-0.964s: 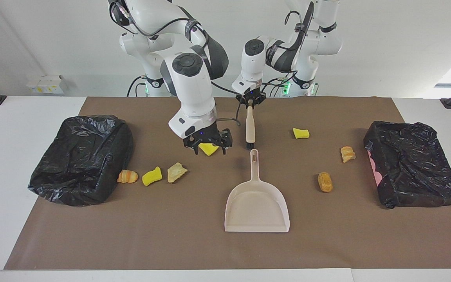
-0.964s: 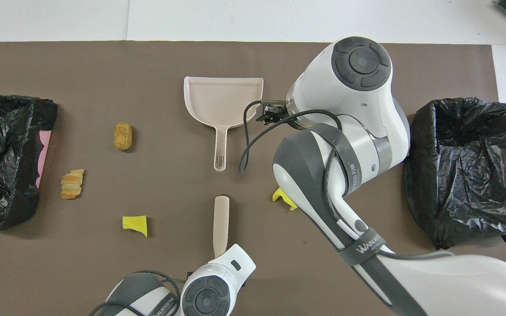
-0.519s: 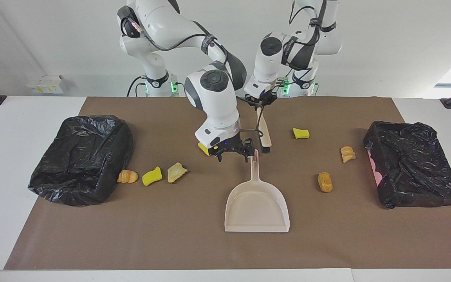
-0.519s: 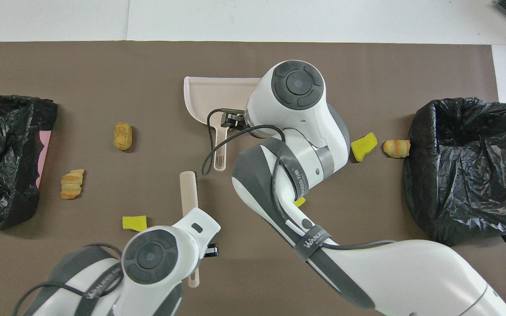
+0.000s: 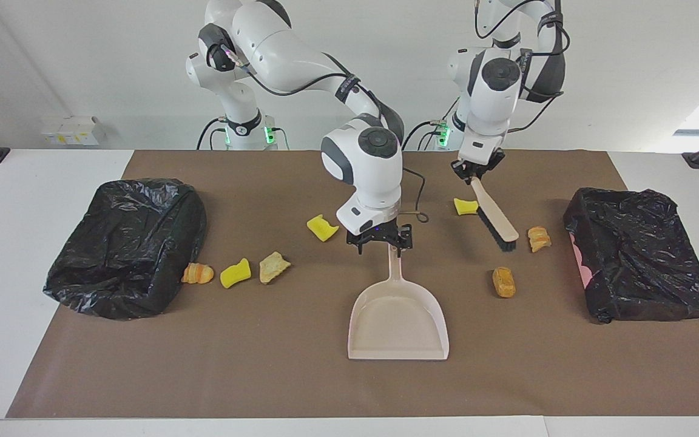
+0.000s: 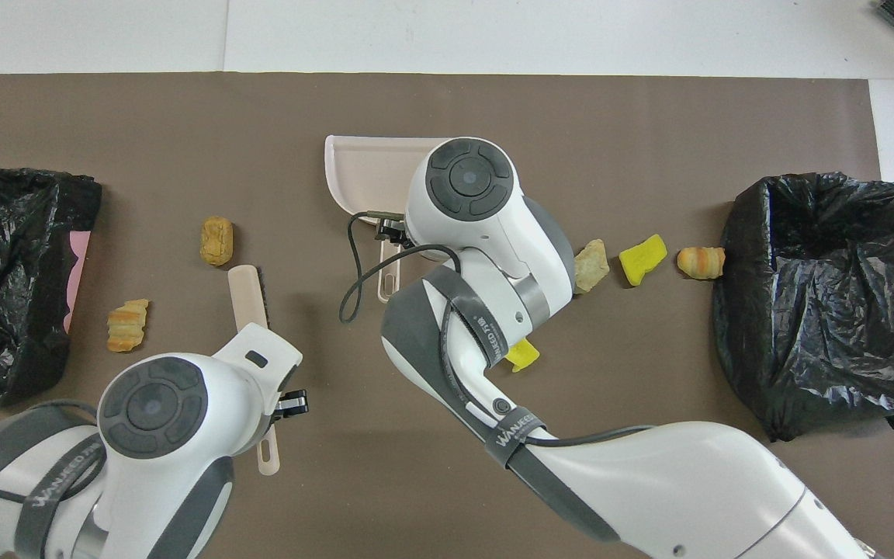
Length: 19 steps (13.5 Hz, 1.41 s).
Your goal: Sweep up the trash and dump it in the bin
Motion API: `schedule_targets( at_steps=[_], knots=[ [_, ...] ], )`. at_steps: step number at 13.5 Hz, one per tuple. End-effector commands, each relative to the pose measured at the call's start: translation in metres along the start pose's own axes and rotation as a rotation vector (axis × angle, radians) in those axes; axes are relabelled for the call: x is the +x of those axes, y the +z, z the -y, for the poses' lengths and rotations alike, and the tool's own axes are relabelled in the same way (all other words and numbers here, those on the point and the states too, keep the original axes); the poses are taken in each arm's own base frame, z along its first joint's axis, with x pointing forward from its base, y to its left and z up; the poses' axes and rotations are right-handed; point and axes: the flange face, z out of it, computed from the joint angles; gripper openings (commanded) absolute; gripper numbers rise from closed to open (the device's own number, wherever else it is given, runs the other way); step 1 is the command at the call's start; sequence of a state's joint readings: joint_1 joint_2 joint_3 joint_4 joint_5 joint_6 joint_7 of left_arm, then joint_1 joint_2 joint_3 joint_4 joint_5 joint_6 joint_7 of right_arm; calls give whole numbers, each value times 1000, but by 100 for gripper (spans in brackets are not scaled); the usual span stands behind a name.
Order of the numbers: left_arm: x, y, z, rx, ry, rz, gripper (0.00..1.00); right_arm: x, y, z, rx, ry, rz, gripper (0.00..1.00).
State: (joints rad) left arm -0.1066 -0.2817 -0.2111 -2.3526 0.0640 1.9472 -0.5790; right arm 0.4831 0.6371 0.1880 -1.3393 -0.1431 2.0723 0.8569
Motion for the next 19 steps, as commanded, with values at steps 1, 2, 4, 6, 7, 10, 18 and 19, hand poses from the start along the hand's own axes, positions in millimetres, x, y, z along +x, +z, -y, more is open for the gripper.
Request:
schedule_targets(
  at_steps=[1,2,4,6,7,10,18,19],
  knots=[
    [18,11,46,29,12,18,0,-2,10,13,-13,-12,-44,90],
    [24,18,62,29,14,34,0,-3,11,16,-5,-24,-62,84],
    [25,45,73,102,40,59,0,-5,14,16,-8,-23,-64,84],
    [26,62,82,113,28,92,0,-6,14,16,-9,-24,-63,79],
    [25,65,86,122,30,101,0,-6,15,16,-13,-27,-63,74],
    [26,70,97,208,49,106,0,-14,15,23,-36,-65,-76,53],
    [35,58,93,270,27,115,0,-15,17,20,-42,-76,-73,3],
    [36,57,97,311,38,113,0,-15,16,20,-43,-80,-74,0]
  ],
)
